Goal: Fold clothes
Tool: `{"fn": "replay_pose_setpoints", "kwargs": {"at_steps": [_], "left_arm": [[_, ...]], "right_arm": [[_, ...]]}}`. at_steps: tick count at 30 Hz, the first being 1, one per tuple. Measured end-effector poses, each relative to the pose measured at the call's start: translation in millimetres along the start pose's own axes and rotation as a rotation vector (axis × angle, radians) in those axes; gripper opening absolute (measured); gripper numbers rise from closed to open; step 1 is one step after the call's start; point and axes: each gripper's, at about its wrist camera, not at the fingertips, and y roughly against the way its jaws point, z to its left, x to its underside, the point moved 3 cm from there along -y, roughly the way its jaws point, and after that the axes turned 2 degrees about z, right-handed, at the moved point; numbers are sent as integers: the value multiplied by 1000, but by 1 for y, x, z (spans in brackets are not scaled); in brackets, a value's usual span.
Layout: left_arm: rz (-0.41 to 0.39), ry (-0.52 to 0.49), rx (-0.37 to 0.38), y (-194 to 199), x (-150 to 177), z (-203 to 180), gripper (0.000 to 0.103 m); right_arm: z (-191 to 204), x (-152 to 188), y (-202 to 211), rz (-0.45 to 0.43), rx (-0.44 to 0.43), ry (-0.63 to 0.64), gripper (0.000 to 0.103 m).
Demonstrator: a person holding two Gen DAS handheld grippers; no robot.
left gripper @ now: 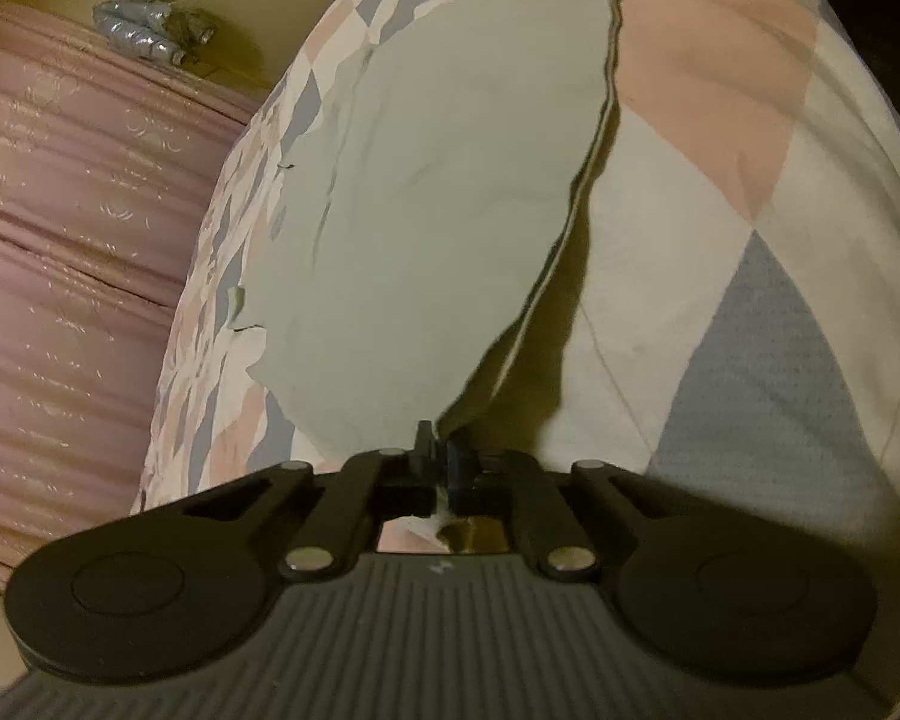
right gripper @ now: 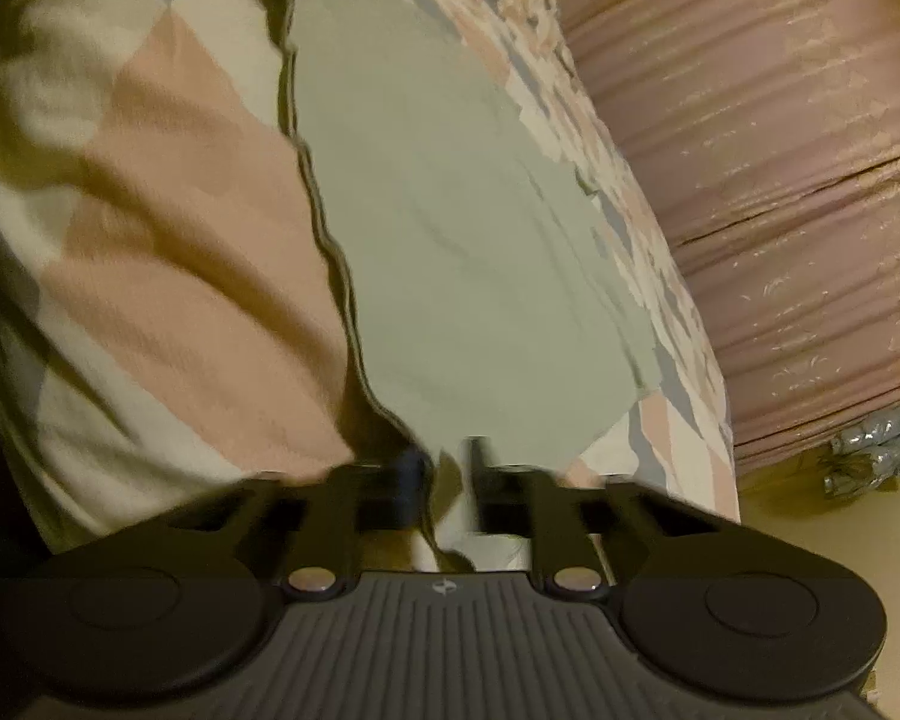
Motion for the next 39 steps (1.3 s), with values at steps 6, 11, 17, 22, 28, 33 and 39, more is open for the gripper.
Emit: {"fn": "replay_pose_setpoints", "kwargs": {"at_steps": [6,11,17,22,28,33,39], "left_arm": [[-28,64,11,33,1,16,0],[-22,90,39,61,2,7,0],[29,67,95,54,8,-22,0],[36,93,107,56,19,-22,5],[-18,77,61,66,22,-24,34],[-50,2,17,60,19,-34,34],[-66,-94,-15,43,15,-45,34]], "right_arm": [[-13,1,23,-28,-3,-45,0],[-10,2,58,-46,-21,-69,0],[10,7,55,-18,-85,-88,0],[11,15,53,1,-98,-89,7],[8,24,61,3,-83,-113,27],[13,23,62,-7,-92,-122,27],[18,16,61,-27,-98,-109,35]]}}
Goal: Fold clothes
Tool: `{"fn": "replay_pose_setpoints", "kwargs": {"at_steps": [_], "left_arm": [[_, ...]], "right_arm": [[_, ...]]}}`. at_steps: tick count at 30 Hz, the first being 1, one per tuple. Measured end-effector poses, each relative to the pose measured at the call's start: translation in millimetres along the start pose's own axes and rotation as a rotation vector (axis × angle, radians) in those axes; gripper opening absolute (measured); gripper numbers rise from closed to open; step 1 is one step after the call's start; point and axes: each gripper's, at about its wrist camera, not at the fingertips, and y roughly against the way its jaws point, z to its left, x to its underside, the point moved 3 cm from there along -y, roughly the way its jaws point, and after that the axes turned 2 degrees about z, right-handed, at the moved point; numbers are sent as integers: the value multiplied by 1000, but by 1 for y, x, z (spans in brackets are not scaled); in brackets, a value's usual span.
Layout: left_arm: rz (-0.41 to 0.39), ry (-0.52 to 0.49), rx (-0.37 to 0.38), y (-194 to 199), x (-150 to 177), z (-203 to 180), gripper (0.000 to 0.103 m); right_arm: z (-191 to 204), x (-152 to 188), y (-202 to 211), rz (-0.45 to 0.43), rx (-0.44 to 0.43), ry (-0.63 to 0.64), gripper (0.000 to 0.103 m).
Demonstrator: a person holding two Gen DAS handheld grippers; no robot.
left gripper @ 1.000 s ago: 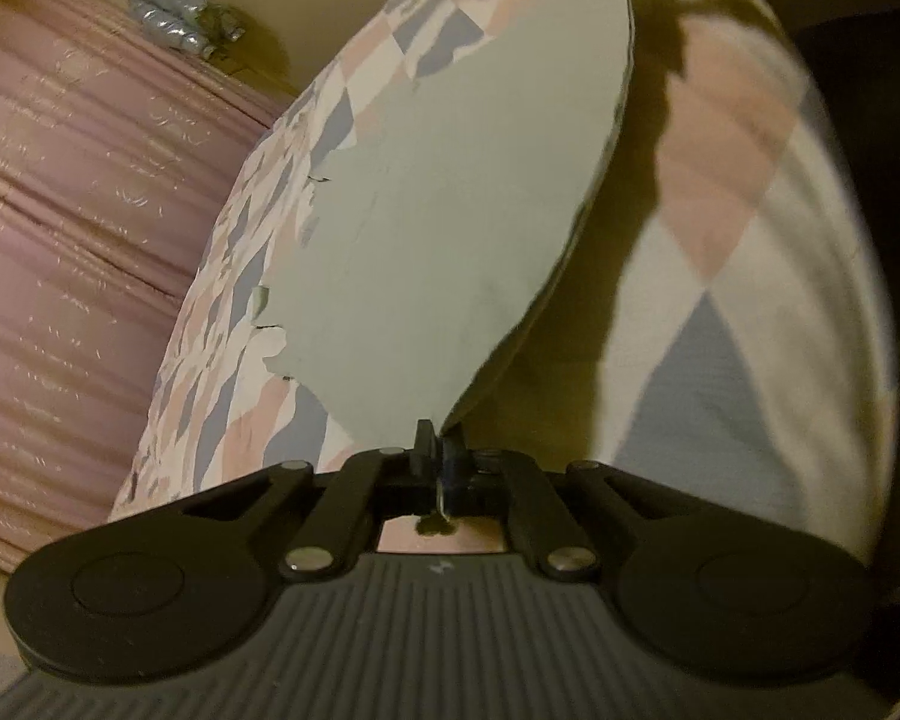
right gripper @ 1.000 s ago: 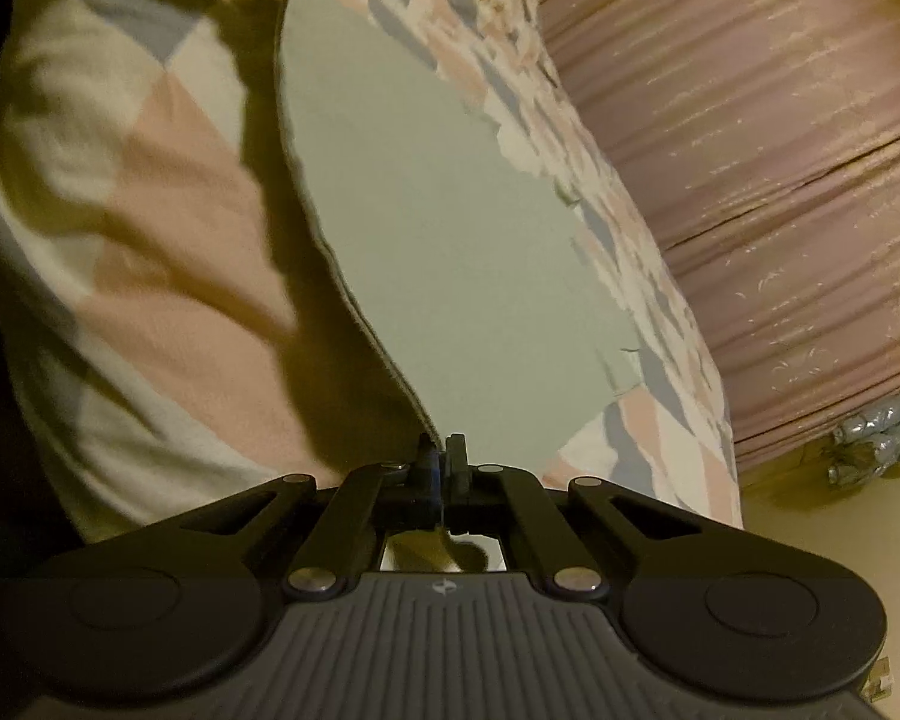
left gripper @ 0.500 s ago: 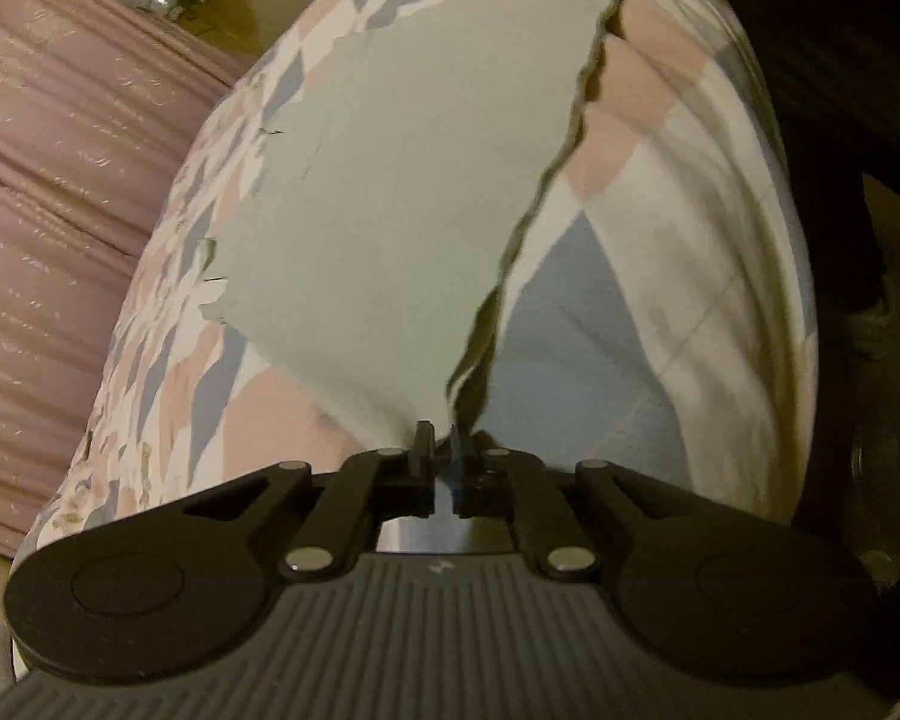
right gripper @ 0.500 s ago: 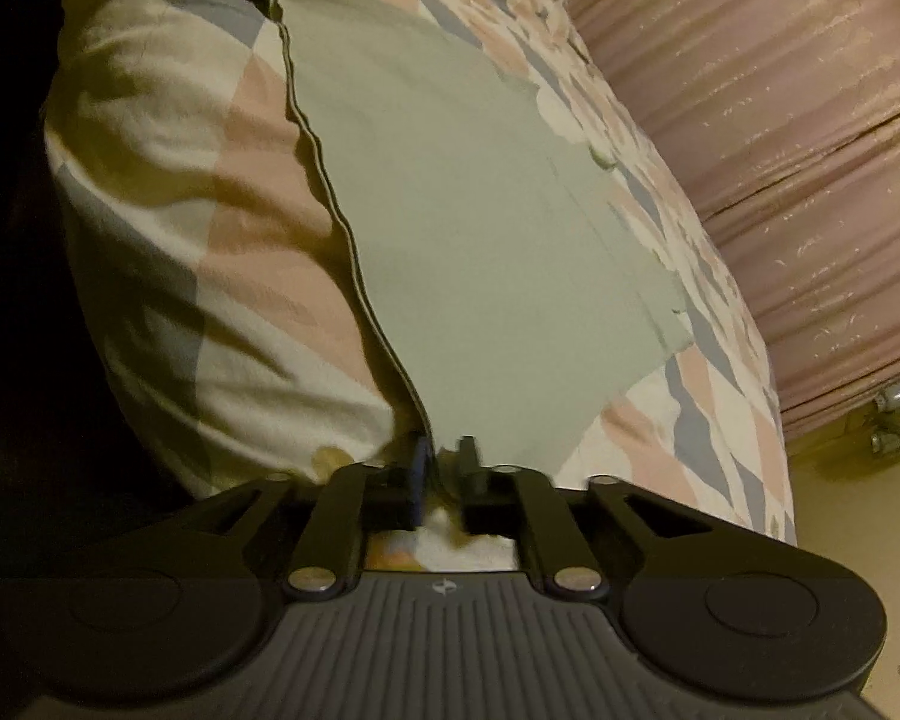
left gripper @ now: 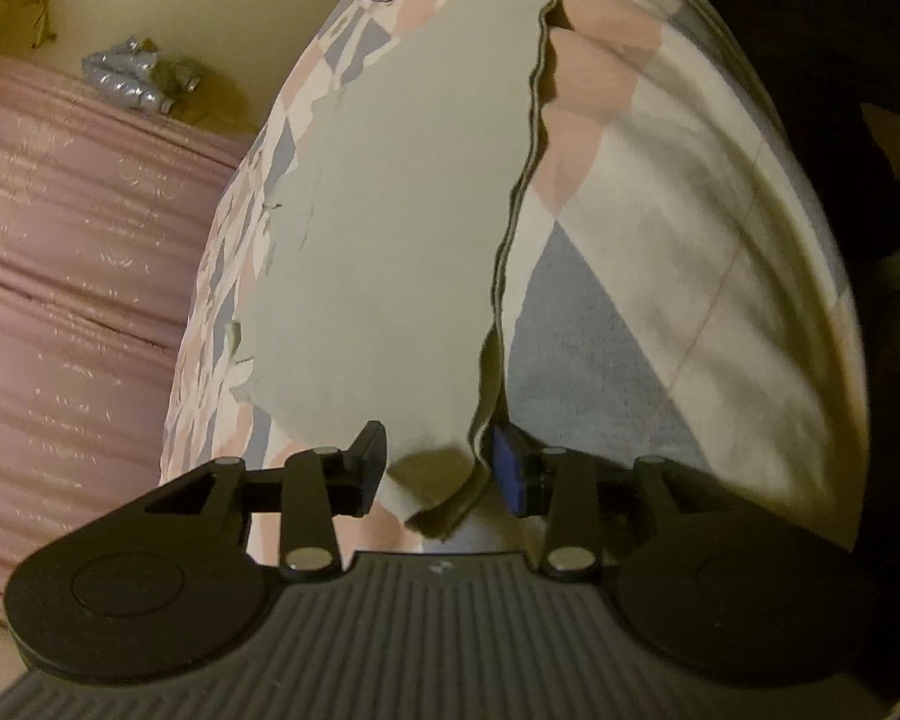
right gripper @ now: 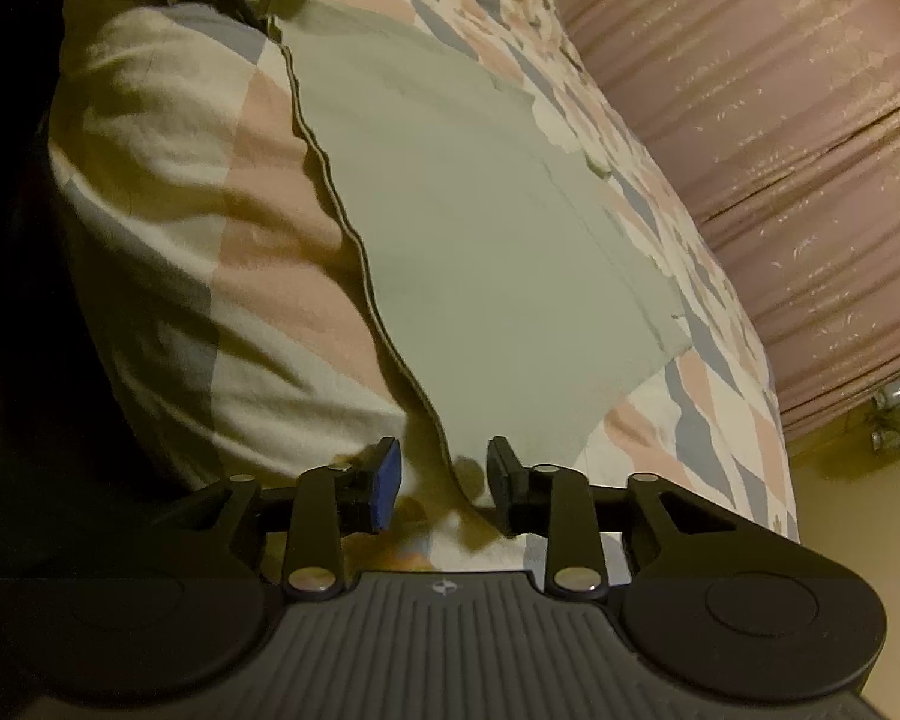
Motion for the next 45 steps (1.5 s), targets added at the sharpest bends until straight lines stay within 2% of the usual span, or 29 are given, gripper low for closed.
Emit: {"fn": "replay_pose_setpoints", "kwargs": {"at_steps": [4,7,10,12,17,18,20,21,22,23,32,36,39,42,45], "left_arm": [[-14,-42,-2,-11,-2,-1,33],[-8,-28,-21,-19,-2,6,30],[3,-14,-45,-23,-2,11,28],[5,-11,-33,-25,-2,12,26],[8,-22,-24,-27,-2,11,12],[9,-21,-25,-27,-3,11,10],[7,-5,-32,-23,-3,15,4],[6,5,-36,-21,-3,18,3],[3,12,-43,-18,-3,20,3],[1,21,-44,-15,-4,22,3],[-28,116,-29,24,-13,43,0],[-44,154,24,54,-12,37,0],[-44,168,60,62,-10,37,0],[-53,210,76,54,-12,63,1],[-66,260,85,31,-15,108,1]], "right_arm": [[5,-2,-3,-1,-7,18,37],[9,-1,-9,-2,6,50,37],[12,-1,-13,-12,58,99,38],[13,0,-17,-16,87,122,38],[18,1,-26,-32,124,183,36],[18,1,-28,-34,127,186,35],[15,1,-29,-36,128,180,24],[13,0,-29,-38,125,167,17],[11,0,-28,-39,132,158,1],[8,-1,-26,-42,142,149,0],[-12,-9,9,-82,162,51,0],[-6,-3,38,-90,147,27,0],[-2,0,52,-87,120,18,0],[-11,-3,54,-84,89,18,0],[-47,-16,42,-80,50,7,0]]}}
